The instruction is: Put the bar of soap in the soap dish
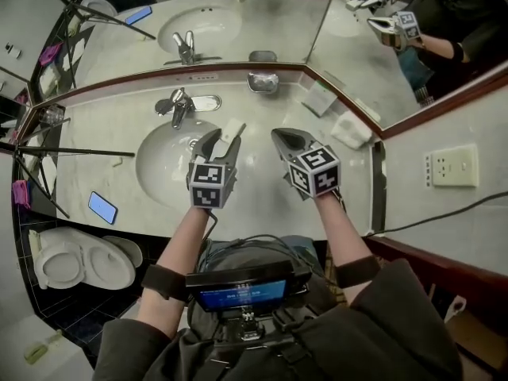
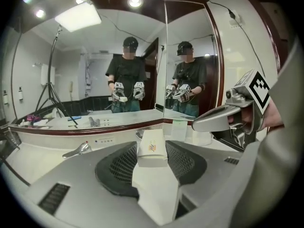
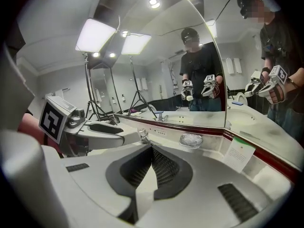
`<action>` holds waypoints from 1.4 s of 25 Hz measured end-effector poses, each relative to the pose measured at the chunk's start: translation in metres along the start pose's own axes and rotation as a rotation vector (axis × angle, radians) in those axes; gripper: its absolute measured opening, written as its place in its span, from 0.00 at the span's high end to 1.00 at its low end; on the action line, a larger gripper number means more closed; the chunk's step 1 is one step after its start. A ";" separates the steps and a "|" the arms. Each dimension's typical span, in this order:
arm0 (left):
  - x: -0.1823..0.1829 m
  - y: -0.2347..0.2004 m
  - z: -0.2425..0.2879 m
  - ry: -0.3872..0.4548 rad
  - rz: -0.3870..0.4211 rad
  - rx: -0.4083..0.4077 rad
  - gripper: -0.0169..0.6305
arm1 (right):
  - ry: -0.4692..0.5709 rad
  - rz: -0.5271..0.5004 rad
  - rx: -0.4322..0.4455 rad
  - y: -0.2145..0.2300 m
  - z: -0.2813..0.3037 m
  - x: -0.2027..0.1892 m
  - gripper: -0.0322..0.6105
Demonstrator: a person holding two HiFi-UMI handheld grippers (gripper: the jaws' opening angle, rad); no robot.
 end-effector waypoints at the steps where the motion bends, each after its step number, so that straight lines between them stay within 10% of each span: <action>1: -0.003 0.002 -0.001 -0.005 0.001 0.001 0.68 | -0.002 -0.001 0.003 -0.002 -0.001 -0.002 0.92; 35: -0.152 0.058 0.162 -0.398 0.077 -0.158 0.66 | -0.160 0.138 -0.091 0.064 -0.025 -0.086 0.92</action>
Point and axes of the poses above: the fingertips, and each gripper's own axes: z forward along the fingers, y to its right, x out of its top, the point moved 5 cm from there along -z, backward along the fingers, and after that the axes turned 3 degrees about -x, right-handed, at the moved point
